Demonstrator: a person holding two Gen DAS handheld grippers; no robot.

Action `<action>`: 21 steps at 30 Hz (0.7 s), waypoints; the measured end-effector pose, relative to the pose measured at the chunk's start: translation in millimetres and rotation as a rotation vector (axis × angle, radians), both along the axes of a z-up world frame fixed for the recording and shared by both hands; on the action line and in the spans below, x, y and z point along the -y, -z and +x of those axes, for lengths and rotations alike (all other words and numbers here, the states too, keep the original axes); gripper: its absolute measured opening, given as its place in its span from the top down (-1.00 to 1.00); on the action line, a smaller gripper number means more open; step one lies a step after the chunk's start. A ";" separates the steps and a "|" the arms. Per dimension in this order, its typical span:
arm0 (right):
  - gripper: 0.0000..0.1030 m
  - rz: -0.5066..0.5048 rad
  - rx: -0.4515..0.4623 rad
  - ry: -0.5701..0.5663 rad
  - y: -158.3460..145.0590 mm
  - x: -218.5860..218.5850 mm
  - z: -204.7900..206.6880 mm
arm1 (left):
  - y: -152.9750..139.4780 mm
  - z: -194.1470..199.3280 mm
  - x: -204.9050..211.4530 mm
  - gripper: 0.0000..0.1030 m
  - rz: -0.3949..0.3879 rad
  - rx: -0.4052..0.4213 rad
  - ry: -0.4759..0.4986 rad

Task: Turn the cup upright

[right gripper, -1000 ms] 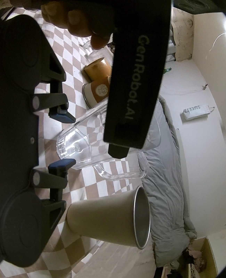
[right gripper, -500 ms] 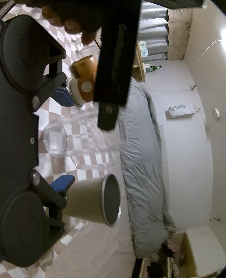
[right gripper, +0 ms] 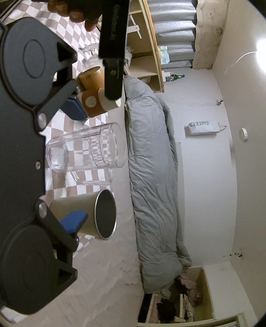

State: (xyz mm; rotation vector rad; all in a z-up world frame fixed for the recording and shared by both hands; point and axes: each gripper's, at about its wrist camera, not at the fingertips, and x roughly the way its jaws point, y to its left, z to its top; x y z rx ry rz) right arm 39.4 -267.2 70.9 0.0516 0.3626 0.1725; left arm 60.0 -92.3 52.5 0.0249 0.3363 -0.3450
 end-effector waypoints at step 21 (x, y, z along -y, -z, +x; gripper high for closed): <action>-1.00 -0.082 0.102 0.102 -11.8 -12.2 -68.2 | 34.0 -61.4 -64.9 -1.00 0.052 0.112 -0.139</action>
